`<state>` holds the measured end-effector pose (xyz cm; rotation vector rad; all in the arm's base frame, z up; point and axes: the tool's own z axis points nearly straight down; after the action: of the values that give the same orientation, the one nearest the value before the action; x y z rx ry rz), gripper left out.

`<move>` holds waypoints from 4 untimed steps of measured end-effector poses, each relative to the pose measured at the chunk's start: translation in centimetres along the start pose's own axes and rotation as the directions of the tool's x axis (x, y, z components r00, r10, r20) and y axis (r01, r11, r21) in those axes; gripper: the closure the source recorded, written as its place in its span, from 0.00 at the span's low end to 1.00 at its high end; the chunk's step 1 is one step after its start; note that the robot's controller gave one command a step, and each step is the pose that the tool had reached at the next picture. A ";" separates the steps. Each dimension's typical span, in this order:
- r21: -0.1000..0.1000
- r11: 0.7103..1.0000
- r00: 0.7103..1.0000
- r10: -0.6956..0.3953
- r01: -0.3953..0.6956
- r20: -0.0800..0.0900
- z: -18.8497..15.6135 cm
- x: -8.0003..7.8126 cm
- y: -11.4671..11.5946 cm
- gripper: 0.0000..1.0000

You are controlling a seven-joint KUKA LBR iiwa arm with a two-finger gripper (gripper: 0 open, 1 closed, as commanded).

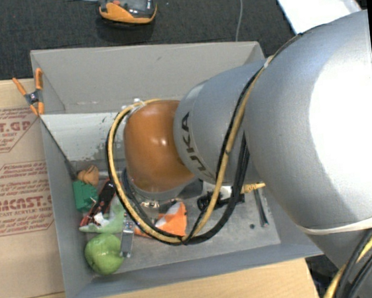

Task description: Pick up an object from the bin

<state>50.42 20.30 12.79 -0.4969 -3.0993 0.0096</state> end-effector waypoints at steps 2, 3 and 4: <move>-0.003 0.982 0.982 -0.191 0.191 0.000 4.7 -1.4 -6.6 0.00; -0.019 0.985 0.985 0.173 -0.172 0.012 5.3 -4.5 -4.5 1.00; -0.019 0.985 0.985 0.172 -0.172 0.012 5.3 -4.5 -4.5 1.00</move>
Offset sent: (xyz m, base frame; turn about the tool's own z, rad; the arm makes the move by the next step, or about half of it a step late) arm -0.0155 -0.0839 -0.0548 -0.2404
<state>53.24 14.55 7.52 -0.7673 -3.0613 -0.0143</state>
